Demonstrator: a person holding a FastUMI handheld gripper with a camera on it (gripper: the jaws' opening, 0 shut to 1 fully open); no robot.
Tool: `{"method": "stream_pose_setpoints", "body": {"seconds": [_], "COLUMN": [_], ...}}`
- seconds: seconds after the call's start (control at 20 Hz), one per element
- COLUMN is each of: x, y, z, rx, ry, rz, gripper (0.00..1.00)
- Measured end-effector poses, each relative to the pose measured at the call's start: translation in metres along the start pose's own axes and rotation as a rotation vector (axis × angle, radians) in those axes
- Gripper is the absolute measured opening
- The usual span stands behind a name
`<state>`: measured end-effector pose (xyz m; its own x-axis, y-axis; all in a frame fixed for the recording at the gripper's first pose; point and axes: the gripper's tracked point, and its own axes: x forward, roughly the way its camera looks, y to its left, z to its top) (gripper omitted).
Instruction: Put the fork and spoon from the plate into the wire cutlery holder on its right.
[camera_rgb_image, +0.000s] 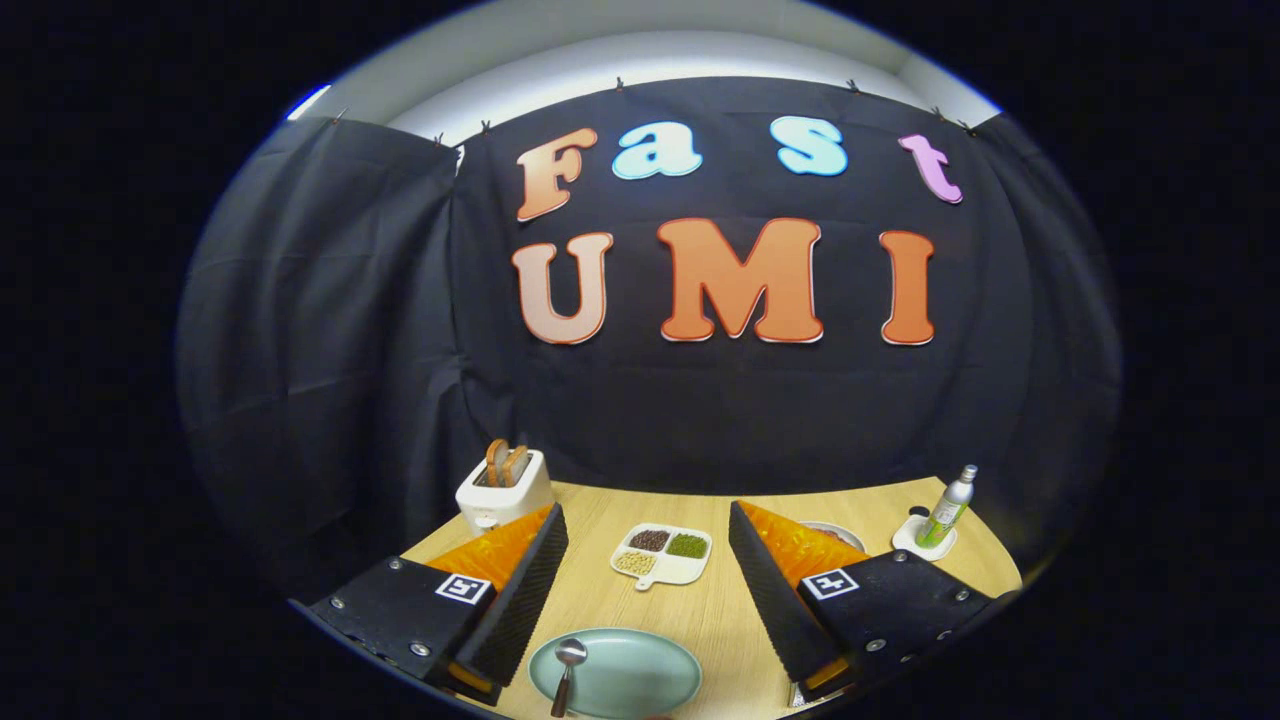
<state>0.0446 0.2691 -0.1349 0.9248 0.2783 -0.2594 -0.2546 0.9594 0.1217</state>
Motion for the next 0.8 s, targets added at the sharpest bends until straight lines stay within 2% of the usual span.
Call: {"method": "stream_pose_setpoints", "body": {"seconds": [0.4,0.5,0.65,0.8], "x": [0.016,0.009,0.01,0.01], "y": [0.041,0.045,0.052,0.057], "z": [-0.127,-0.174,-0.221,-0.246], "rx": [-0.07,-0.066,-0.042,-0.086], "ry": [0.425,0.606,0.753,0.848], "rz": [0.091,0.1,0.118,0.135], "gripper": [0.97,0.97,0.96,0.95]}}
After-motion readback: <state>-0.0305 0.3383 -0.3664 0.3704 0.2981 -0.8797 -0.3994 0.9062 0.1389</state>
